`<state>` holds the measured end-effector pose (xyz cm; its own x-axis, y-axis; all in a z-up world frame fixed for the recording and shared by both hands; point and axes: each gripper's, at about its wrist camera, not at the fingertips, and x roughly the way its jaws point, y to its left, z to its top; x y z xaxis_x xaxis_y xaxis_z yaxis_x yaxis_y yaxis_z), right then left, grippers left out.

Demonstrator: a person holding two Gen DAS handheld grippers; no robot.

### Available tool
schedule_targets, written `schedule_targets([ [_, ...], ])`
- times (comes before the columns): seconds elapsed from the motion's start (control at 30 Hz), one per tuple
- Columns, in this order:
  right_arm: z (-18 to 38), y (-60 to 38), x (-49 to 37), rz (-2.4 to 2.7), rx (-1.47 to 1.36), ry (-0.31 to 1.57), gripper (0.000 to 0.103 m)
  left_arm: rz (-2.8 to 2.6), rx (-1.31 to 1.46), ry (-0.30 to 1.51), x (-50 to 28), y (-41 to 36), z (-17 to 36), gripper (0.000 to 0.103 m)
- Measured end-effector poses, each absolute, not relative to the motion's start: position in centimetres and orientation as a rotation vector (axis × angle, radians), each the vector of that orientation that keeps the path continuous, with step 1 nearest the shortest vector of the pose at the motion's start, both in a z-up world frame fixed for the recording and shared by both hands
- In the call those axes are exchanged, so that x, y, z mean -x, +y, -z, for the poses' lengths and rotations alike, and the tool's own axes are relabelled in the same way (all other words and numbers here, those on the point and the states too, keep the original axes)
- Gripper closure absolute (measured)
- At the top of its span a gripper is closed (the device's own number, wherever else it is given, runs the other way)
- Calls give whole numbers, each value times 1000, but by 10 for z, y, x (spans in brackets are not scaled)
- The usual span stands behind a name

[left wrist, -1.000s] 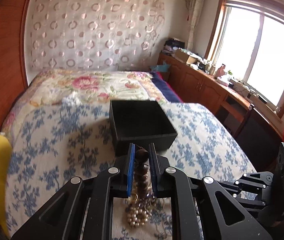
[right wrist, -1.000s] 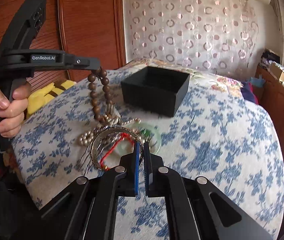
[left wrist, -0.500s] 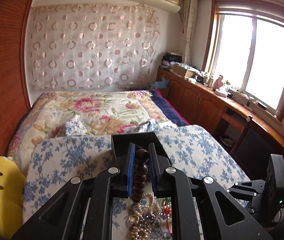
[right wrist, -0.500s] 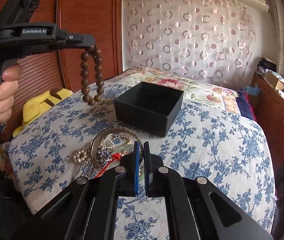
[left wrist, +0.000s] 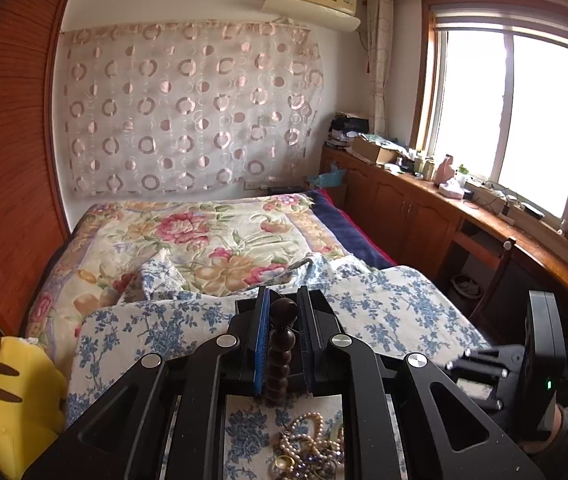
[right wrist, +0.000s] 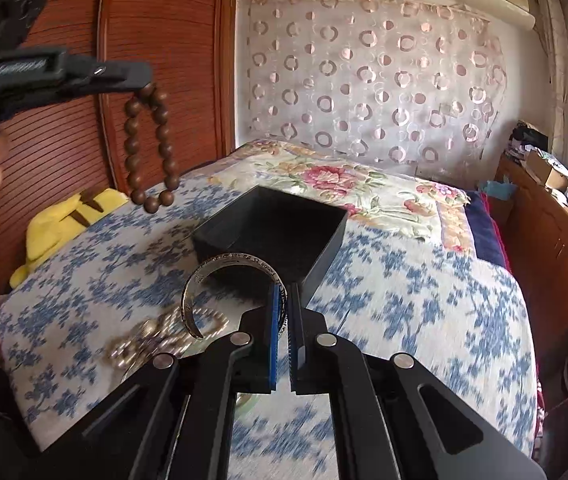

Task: Organize jewelry
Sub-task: 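Carry the bead bracelet and silver bangle into the black box while both tools release them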

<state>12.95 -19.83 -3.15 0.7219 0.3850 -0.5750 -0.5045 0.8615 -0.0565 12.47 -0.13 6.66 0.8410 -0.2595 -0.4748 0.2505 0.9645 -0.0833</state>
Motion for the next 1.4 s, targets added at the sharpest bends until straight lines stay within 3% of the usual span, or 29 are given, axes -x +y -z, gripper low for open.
schedule_targets([
  [0.5,45,-170,-235,-499,245,639,98,242,-16,546,-165,-5,-50,90],
  [0.63,57,-161,-244,-538,255,691,94,249,-21,558,-173,-8,-46,90],
  [1.4,45,-203,-186,-558,200,635,93,223,-71,645,-205,-33,-7,89],
])
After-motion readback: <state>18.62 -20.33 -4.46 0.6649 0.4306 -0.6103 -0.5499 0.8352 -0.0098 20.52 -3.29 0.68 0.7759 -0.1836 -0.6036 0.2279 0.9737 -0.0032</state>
